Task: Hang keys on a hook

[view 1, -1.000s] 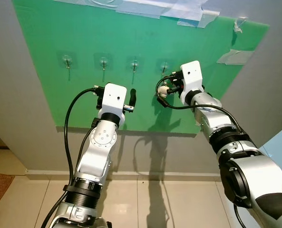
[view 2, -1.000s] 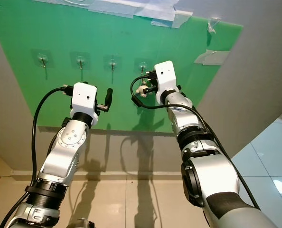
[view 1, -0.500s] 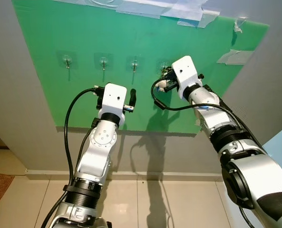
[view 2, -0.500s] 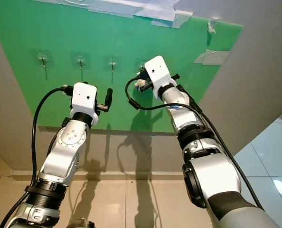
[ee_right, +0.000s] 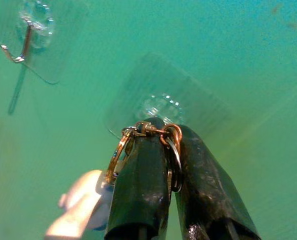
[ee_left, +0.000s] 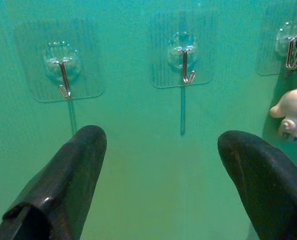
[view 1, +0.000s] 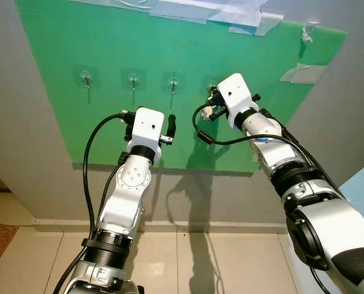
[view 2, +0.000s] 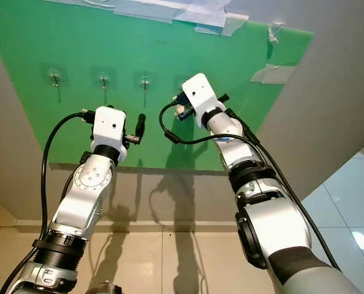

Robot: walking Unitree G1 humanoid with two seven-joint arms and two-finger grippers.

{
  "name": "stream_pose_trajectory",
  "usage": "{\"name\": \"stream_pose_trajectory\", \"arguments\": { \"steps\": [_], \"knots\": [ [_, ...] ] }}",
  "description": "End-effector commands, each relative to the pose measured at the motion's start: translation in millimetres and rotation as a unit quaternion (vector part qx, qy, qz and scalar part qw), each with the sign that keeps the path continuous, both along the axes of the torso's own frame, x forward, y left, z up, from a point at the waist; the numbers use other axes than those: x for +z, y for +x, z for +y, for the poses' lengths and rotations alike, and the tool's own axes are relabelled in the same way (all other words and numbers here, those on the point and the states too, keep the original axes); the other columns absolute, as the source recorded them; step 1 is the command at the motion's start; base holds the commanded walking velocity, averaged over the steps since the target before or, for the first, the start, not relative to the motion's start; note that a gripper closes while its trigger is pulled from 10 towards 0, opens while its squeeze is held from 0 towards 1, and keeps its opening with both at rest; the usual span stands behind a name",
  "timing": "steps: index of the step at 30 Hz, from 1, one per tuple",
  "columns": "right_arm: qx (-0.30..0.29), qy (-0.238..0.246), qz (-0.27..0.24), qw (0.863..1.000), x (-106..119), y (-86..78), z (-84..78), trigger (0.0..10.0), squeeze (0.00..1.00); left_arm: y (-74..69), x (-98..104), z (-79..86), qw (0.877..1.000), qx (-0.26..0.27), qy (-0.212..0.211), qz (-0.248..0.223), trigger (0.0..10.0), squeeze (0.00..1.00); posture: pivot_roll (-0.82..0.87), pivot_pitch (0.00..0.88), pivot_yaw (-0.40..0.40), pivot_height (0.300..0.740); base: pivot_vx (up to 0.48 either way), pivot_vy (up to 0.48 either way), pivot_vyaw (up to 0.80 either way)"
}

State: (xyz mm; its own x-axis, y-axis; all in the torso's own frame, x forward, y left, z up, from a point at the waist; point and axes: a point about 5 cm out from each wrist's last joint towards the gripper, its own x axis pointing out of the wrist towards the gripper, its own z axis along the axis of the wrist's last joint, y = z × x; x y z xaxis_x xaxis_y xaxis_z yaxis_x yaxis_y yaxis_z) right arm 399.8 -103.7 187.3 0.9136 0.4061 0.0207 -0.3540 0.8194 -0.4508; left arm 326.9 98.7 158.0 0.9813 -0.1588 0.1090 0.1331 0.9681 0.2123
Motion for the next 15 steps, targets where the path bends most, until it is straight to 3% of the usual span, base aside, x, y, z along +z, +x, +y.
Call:
{"name": "stream_pose_trajectory", "arguments": {
  "steps": [1,15],
  "knots": [
    [0.017,-0.01,-0.017,1.0,4.7,-1.1,2.3,0.0,0.0,-0.7,4.8,-6.5,1.0,-0.01,0.002,-0.009,10.0,0.0,0.03,0.0,-0.111,0.74,0.0,0.0,0.0],
    [0.057,-0.06,-0.042,0.996,-2.0,-8.0,8.4,0.0,0.0,-0.8,5.5,-5.6,1.0,-0.007,0.002,-0.011,10.0,0.0,0.04,0.0,-0.112,0.74,0.0,0.0,0.0]
  ]
}}
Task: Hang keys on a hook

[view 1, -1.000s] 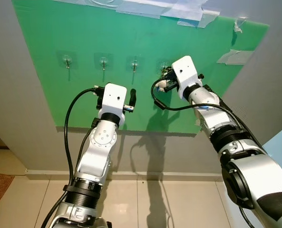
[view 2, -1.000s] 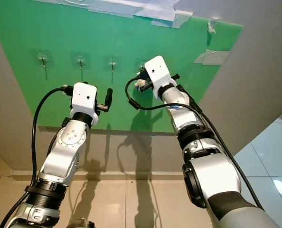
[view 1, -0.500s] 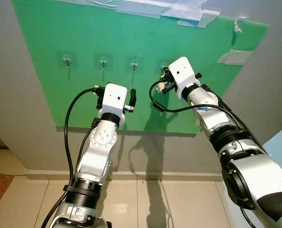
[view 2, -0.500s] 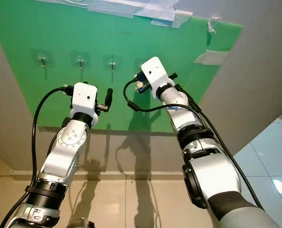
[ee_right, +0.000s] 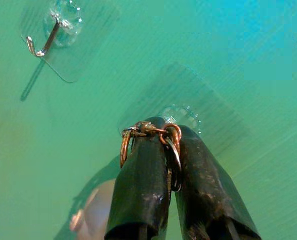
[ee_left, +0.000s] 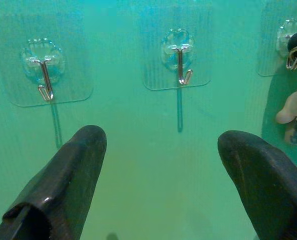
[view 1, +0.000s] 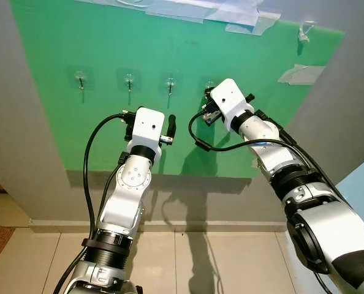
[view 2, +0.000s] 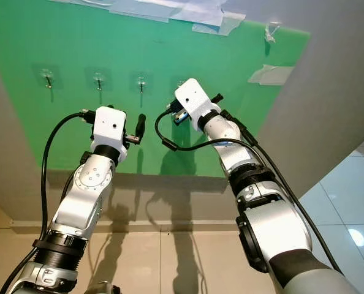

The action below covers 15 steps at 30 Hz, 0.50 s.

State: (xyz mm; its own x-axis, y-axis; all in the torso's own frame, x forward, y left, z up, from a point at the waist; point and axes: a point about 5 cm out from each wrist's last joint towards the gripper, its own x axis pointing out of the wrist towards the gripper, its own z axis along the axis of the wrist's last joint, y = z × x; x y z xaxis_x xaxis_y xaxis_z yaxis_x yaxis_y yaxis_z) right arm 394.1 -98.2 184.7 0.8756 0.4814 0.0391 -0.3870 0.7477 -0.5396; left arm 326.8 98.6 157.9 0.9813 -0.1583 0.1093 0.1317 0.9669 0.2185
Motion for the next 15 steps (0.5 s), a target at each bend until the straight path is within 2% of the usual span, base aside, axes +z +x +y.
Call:
{"name": "stream_pose_trajectory", "arguments": {
  "steps": [1,12,13,15],
  "knots": [
    [0.018,-0.02,-0.011,1.0,0.0,-2.5,2.9,0.0,0.0,-0.7,5.5,-5.4,1.0,-0.008,-0.001,-0.01,10.0,0.0,0.04,0.0,-0.112,0.74,0.0,0.0,0.0],
    [0.019,-0.044,0.006,0.999,-11.4,-4.5,-2.2,0.0,0.0,-1.0,5.4,-6.2,1.0,-0.007,0.002,-0.011,10.0,0.0,0.03,0.0,-0.113,0.74,0.0,0.0,0.0],
    [0.018,-0.047,0.009,0.999,-11.8,-4.0,-2.8,2.0,0.0,-1.0,5.4,-6.2,1.0,-0.007,0.002,-0.012,10.0,0.0,0.03,0.0,-0.113,0.74,0.0,0.0,0.0],
    [0.017,-0.048,0.012,0.999,-12.0,-3.7,-3.1,2.0,0.0,-1.1,5.4,-6.2,1.0,-0.007,0.003,-0.012,10.0,0.0,0.03,0.0,-0.112,0.74,0.0,0.0,0.0]
  ]
}}
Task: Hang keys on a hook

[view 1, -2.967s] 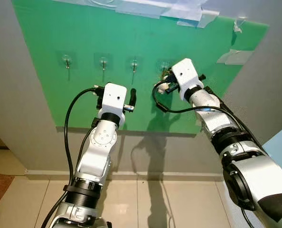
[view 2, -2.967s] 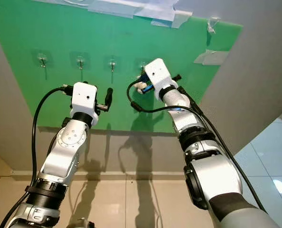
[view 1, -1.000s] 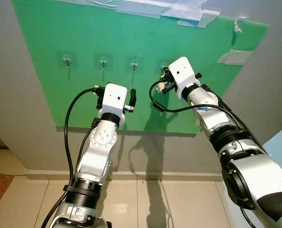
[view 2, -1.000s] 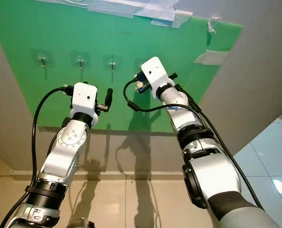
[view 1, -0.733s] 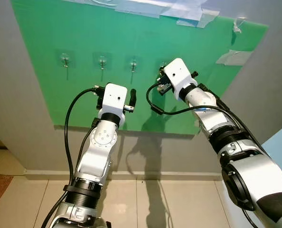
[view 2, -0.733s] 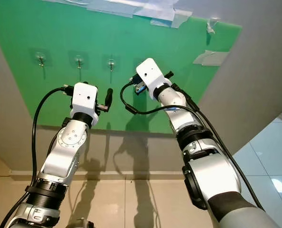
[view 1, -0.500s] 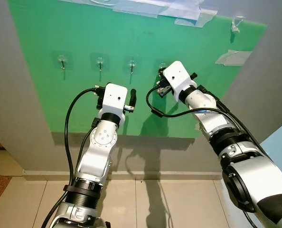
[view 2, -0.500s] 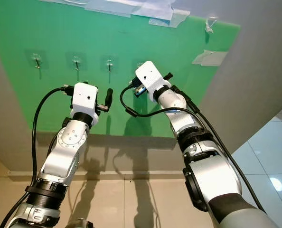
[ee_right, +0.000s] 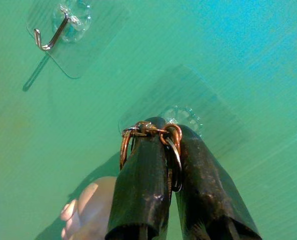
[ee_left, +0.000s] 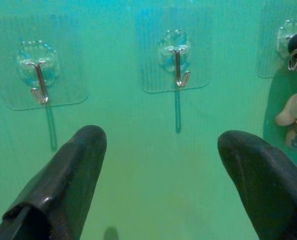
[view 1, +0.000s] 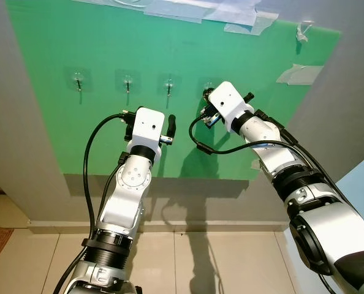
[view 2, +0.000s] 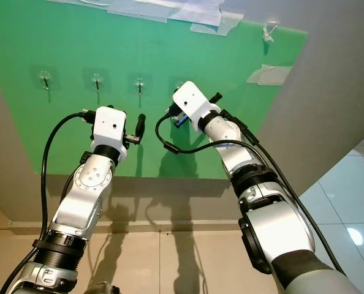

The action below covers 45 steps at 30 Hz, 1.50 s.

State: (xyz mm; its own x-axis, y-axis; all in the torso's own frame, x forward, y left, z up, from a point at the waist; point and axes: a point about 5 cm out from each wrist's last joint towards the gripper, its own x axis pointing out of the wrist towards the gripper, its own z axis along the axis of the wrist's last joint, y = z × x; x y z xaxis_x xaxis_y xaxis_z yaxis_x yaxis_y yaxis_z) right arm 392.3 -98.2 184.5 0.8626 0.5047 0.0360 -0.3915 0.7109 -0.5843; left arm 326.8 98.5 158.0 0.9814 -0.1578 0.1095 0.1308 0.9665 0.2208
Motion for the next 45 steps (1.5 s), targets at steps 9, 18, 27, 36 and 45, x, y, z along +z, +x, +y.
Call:
{"name": "stream_pose_trajectory", "arguments": {
  "steps": [9,18,27,36,45],
  "knots": [
    [-0.025,-0.057,0.023,0.998,-15.2,0.3,-9.2,10.0,0.0,-1.2,5.6,-6.1,1.0,-0.007,0.003,-0.012,10.0,0.0,0.03,0.0,-0.112,0.74,0.0,0.0,0.0],
    [-0.022,-0.086,0.012,0.996,-16.0,-0.2,-12.6,10.0,1.0,-1.5,5.8,-6.1,1.0,-0.007,0.003,-0.012,10.0,0.0,0.03,0.0,-0.111,0.74,0.0,0.0,0.0],
    [-0.022,-0.105,-0.003,0.994,-16.8,-1.0,-12.7,10.0,1.0,-1.5,5.7,-6.0,1.0,-0.007,0.003,-0.012,10.0,0.0,0.03,0.0,-0.113,0.74,0.0,0.0,0.0],
    [-0.037,-0.144,-0.049,0.988,-12.4,-0.2,-16.2,10.0,1.0,-2.3,5.5,-6.4,1.0,-0.006,0.003,-0.012,10.0,0.0,0.03,0.0,-0.114,0.74,0.0,0.0,0.0],
    [-0.06,-0.105,-0.024,0.992,-11.0,3.1,-20.6,10.0,0.0,-3.0,5.8,-7.3,1.0,-0.006,0.004,-0.013,10.0,0.0,0.03,0.0,-0.117,0.74,0.0,0.0,0.0]
  ]
}}
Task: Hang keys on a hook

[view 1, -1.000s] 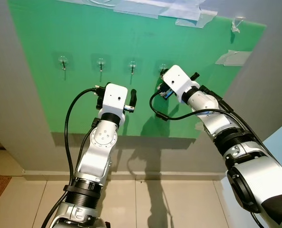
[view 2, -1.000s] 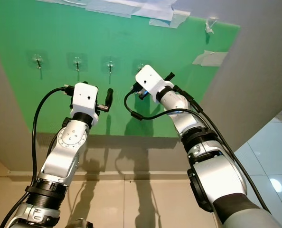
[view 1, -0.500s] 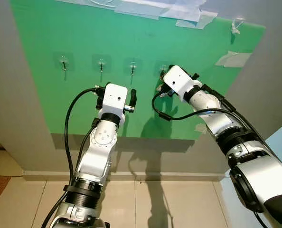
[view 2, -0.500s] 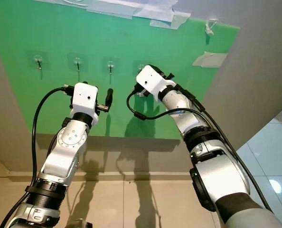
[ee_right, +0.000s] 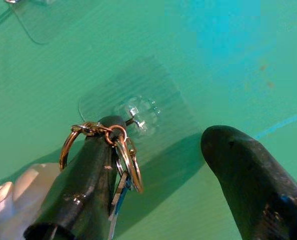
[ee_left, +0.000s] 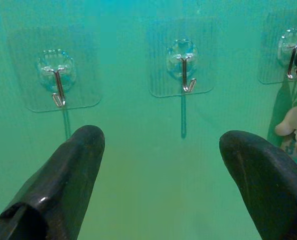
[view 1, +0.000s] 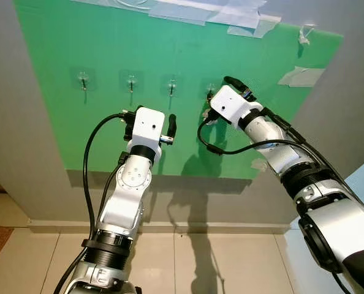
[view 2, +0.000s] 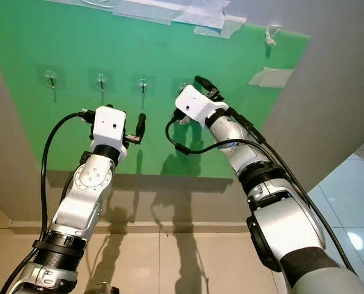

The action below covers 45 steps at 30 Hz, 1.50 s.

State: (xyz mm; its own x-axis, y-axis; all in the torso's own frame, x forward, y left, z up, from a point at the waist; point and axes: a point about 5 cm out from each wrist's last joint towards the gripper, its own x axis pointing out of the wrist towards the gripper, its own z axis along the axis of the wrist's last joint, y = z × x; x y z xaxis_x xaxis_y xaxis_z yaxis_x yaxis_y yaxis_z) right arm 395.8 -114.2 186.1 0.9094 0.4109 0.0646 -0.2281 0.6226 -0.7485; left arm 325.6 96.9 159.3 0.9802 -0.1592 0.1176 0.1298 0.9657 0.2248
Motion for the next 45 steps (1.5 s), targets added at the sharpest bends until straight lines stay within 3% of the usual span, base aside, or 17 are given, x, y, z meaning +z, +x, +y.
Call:
{"name": "stream_pose_trajectory", "arguments": {
  "steps": [1,3,12,13,31,45],
  "knots": [
    [-0.01,0.025,0.064,0.998,-13.9,0.3,-5.2,10.0,0.0,-2.0,4.4,-5.9,1.0,-0.006,0.003,-0.009,10.0,0.0,0.03,0.0,-0.119,0.74,0.0,0.0,0.0],
    [-0.009,0.026,0.07,0.997,-14.5,0.4,-5.6,10.0,0.0,-2.2,4.3,-6.0,1.0,-0.006,0.003,-0.009,10.0,0.0,0.03,0.0,-0.12,0.74,0.0,0.0,0.0],
    [0.007,-0.069,0.008,0.998,-14.0,-2.8,-5.0,10.0,0.0,-3.0,3.9,-6.3,1.0,-0.005,0.004,-0.009,10.0,0.0,0.03,0.0,-0.123,0.74,0.0,0.0,0.0],
    [0.002,-0.071,0.0,0.997,-12.2,-2.3,-5.7,10.0,1.0,-2.9,3.8,-6.4,1.0,-0.005,0.004,-0.009,10.0,0.0,0.03,0.0,-0.123,0.74,0.0,0.0,0.0],
    [-0.003,-0.116,-0.03,0.993,-12.5,-2.3,-8.4,10.0,1.0,-2.9,3.9,-5.7,1.0,-0.004,0.004,-0.01,10.0,0.0,0.03,0.0,-0.126,0.74,0.0,0.0,0.0],
    [-0.015,-0.099,-0.019,0.995,-18.8,-5.0,-19.5,10.0,1.0,0.1,3.9,-3.2,1.0,0.0,0.006,-0.008,10.0,0.0,0.03,0.0,-0.12,0.74,0.0,0.0,0.0]
  ]
}}
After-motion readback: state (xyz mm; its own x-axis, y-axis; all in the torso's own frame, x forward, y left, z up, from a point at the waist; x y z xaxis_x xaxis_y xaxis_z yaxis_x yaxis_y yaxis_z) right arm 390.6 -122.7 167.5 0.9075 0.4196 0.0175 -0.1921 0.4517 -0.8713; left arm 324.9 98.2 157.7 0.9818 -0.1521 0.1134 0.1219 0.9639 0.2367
